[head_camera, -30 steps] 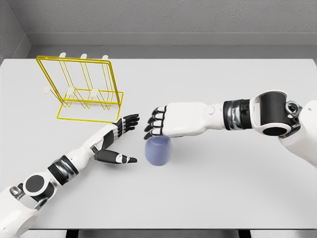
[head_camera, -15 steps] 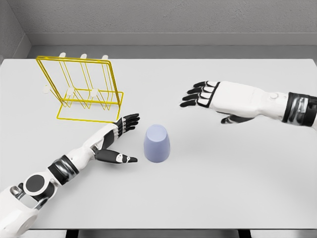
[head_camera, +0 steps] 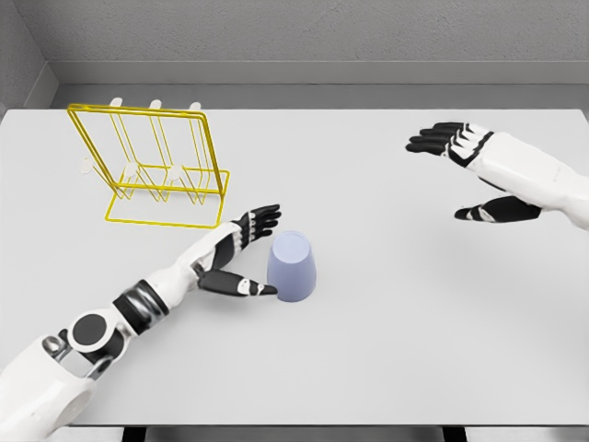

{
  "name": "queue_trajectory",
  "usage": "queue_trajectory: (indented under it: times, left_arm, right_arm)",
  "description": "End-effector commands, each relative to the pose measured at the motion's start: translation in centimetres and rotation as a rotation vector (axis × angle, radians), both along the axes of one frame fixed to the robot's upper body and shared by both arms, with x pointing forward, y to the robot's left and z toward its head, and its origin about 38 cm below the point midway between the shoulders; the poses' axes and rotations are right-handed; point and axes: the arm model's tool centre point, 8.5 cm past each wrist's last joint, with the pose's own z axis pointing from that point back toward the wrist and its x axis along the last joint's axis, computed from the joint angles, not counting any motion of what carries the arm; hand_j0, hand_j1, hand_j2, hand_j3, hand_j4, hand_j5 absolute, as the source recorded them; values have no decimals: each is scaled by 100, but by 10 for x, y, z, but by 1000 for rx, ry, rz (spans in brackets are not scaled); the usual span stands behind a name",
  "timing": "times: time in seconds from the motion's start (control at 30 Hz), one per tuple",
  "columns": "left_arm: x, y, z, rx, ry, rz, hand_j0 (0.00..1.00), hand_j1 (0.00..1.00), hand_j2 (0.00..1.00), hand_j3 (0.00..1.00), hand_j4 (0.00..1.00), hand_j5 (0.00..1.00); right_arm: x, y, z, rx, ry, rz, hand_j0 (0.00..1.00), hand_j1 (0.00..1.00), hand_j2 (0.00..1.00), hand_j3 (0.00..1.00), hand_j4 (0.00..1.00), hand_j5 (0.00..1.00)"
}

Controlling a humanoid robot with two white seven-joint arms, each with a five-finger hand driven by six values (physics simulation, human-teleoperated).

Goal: Place the cup on the cup holder with both arms

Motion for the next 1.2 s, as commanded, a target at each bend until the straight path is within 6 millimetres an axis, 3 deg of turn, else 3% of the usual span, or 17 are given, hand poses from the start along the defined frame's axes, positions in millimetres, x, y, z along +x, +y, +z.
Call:
queue_trajectory:
  times: [0.0,0.47,0.97,1.17]
  left_arm:
    - [0,-9,-1,-17,12,-4,100,100,100,100,100,100]
    - [-2,-36,-4,-36,40,-38,100,100,100,100,100,100]
    - [-3,-36,-9,-36,53,-34,100,100,100,100,100,100]
    - [-3,-36,-10,-37,55,-32,72,72,72,72,72,72]
  right_arm:
    - [1,-4,3,16,-4,-14,100,100,100,100,100,100]
    - [0,-4,1,18,0,-14,100,100,100,100,100,100]
    - [0,-2,0,28,-1,-11,100,100,100,100,100,100]
    - [0,-2,1,28,-2,-10,100,100,100,100,100,100]
